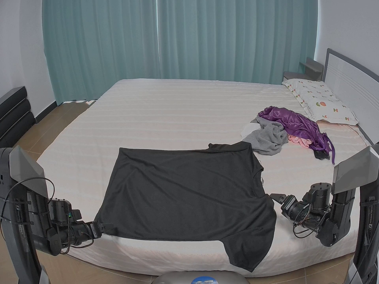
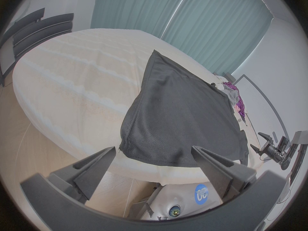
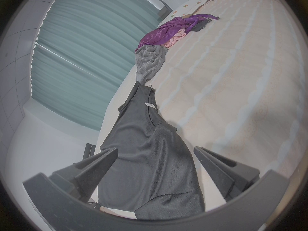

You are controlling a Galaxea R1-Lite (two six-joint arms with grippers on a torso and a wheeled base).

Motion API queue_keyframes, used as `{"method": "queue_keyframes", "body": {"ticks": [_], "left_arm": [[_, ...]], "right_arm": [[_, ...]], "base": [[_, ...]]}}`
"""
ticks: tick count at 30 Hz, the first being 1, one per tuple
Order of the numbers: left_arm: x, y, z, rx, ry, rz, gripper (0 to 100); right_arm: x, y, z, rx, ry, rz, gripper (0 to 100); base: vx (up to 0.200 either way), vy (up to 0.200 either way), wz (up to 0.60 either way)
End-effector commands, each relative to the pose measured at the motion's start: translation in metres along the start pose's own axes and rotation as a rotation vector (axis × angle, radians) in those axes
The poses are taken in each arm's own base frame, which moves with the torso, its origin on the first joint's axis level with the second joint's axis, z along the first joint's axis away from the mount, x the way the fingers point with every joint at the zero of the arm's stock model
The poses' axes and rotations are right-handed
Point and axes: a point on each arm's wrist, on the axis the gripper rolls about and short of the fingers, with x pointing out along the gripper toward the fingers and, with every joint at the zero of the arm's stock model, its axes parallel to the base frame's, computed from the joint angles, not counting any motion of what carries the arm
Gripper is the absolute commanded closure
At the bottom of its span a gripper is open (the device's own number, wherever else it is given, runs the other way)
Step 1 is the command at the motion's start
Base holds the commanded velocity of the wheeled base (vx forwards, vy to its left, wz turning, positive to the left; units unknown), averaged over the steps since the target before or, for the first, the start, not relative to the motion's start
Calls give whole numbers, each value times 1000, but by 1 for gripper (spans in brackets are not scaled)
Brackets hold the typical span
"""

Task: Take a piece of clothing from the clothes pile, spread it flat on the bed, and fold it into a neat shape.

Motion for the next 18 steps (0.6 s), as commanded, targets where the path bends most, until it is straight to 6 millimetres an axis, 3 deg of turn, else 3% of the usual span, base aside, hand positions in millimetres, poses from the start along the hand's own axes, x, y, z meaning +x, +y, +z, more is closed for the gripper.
{"method": "queue_keyframes", "body": {"ticks": [1,7,8,16,18], "left_arm": [[10,2,-2,7,12,-4,0],[14,2,1,11,2,-7,0],[14,2,1,12,2,-7,100],[8,5,-4,-3,16,21,100],[-1,3,-9,-9,33,25,100]], "right_arm": [[-1,2,1,-1,-8,15,0],[-1,2,0,-1,-6,12,0],[-1,2,1,-1,-7,14,0],[-1,1,1,0,-8,12,0],[-1,1,0,0,-4,10,0]], "base": [[0,0,0],[0,0,0],[0,0,0],[0,0,0],[0,0,0]]}}
